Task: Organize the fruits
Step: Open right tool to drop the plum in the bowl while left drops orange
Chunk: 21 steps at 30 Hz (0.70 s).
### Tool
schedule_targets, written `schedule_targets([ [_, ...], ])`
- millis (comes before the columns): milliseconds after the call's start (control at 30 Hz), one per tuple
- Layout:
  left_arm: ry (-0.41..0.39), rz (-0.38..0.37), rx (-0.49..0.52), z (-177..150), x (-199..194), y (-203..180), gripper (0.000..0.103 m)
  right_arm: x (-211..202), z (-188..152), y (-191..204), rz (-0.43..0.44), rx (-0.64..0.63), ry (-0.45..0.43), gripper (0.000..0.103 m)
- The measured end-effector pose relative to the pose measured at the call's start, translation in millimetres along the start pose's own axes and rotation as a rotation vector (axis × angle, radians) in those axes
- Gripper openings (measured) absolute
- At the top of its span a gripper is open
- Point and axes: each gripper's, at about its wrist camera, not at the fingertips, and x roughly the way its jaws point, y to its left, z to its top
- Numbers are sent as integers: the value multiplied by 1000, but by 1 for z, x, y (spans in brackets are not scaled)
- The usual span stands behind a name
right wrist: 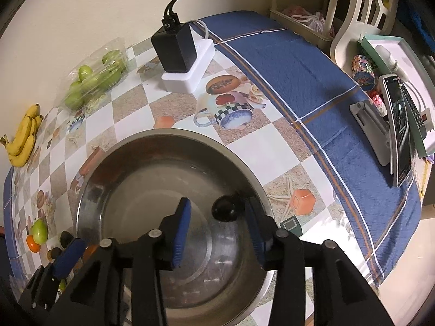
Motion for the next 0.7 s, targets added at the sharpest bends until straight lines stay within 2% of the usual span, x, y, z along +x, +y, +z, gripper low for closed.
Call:
schedule_targets([
  [33, -1, 10, -14, 1, -1, 5, 63, -1, 0, 1, 2, -1, -3, 54],
  [200, -11, 49, -68, 4, -8, 26, 67, 0, -2, 7, 10, -31, -8, 57],
  [333, -19, 84, -122, 6, -12, 46, 74, 0, -3, 13, 10, -52, -8, 61],
  [433, -23, 127, -160, 7, -14, 63, 80, 0, -5, 17, 16, -68, -9, 72],
  [600, -31, 181, -194, 8, -15, 88, 88, 0, -9, 29, 22, -102, -8, 72],
  [700, -39, 204, -204, 8, -16, 101, 98, 1, -12, 36, 24, -125, -1, 73],
])
